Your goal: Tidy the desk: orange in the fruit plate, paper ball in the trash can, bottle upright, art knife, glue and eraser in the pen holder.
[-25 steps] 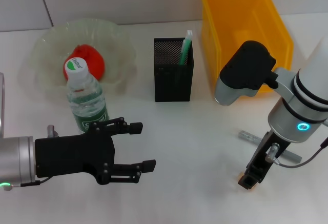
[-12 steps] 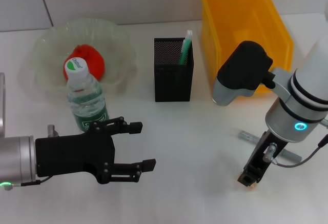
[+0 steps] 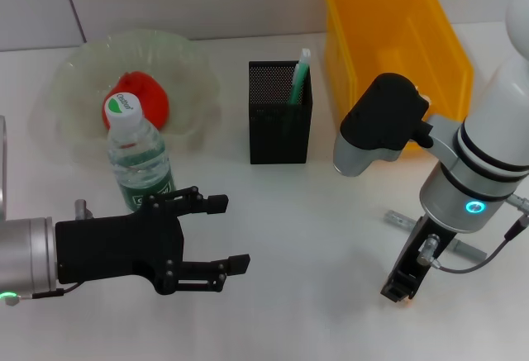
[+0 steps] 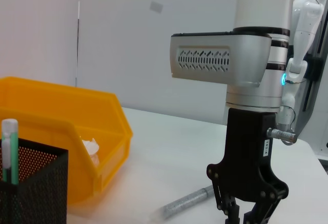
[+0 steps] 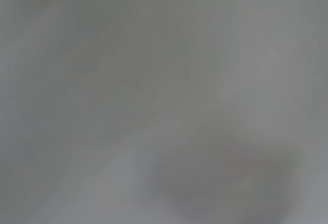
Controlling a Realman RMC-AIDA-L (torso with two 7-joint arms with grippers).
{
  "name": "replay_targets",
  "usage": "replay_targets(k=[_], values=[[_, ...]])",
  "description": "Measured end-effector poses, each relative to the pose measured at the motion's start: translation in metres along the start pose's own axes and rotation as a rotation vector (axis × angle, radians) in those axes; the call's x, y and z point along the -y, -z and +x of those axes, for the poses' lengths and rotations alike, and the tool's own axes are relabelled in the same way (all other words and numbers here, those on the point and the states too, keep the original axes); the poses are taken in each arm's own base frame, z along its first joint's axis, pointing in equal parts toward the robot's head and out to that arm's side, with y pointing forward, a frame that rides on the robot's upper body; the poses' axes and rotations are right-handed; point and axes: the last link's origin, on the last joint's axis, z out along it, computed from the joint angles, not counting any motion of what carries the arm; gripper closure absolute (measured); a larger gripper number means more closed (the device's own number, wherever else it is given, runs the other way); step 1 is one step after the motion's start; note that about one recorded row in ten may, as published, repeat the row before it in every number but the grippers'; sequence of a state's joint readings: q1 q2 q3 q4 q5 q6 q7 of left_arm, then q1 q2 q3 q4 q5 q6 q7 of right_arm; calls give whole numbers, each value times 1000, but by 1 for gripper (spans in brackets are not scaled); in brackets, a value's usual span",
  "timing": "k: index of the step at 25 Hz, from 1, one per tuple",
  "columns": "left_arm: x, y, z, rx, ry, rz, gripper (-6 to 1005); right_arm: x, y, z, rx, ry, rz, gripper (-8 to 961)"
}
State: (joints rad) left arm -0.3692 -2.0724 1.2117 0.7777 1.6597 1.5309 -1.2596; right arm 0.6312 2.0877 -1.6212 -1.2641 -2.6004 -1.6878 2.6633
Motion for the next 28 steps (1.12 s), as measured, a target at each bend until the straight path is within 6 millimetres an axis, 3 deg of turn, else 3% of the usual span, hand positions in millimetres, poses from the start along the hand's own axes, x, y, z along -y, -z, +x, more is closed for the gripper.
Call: replay_targets(k=[13,28], values=[[1,-1,1,1,-3,3,138,0,6,-4,27,19,16,822],[1,-1,1,1,-4,3,138,8,61,-23,245,34,131,822]])
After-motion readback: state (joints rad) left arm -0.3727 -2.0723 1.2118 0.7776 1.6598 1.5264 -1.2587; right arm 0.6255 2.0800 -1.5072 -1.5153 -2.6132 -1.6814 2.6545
